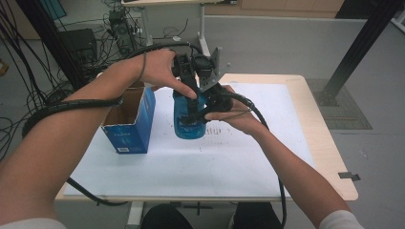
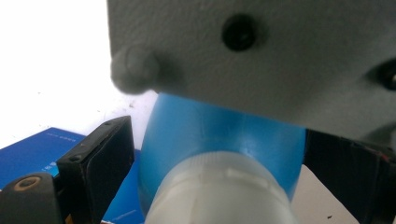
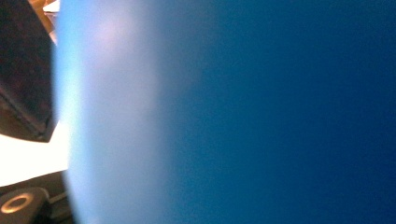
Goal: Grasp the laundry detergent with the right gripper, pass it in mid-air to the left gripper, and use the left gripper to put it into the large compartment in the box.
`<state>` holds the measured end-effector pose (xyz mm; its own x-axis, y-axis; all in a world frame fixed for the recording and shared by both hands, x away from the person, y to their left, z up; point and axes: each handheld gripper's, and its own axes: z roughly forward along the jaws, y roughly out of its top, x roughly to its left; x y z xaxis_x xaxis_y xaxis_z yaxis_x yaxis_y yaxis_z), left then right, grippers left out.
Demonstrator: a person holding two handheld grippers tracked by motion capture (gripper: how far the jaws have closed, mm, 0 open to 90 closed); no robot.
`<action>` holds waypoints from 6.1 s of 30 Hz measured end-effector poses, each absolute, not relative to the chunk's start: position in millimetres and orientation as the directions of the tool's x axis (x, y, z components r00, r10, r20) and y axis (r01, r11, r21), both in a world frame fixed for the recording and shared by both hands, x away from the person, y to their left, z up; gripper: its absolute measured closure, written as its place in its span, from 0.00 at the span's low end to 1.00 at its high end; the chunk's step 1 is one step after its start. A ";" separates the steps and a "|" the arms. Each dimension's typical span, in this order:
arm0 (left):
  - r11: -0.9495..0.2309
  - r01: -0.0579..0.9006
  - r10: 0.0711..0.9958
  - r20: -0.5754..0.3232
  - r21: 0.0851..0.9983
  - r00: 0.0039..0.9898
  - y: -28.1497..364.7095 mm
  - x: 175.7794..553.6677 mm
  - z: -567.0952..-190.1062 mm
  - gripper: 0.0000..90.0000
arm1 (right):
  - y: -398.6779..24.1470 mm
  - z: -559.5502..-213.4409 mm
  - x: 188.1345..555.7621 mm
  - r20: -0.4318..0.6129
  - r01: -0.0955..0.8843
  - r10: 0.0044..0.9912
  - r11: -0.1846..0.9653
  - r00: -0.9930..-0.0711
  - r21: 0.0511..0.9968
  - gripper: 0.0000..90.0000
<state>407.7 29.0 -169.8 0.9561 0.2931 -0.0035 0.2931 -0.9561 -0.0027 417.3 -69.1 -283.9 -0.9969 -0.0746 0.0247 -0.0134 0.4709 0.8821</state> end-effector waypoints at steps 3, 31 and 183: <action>-0.957 0.290 0.290 -0.003 -0.010 0.957 28.3 407.9 -169.7 0.11 | -69.2 -283.6 416.8 0.024 -0.015 -0.078 0.471 -0.997 0.882 0.49; -0.964 0.265 0.265 -0.006 -0.020 0.964 28.2 406.8 -172.0 0.29 | -69.9 -281.8 412.3 0.000 -0.035 -0.072 0.484 -0.997 0.875 0.49; -0.958 0.287 0.287 0.022 -0.015 0.958 26.2 404.7 -164.8 0.41 | -91.8 -283.8 414.2 0.036 0.027 -0.011 0.473 -0.999 0.881 0.21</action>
<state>404.7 26.2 -164.8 0.9577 0.2868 0.0221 0.2872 -0.9578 -0.0150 414.2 -91.8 -283.8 -0.9993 -0.0109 0.0361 0.0267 0.4728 0.8808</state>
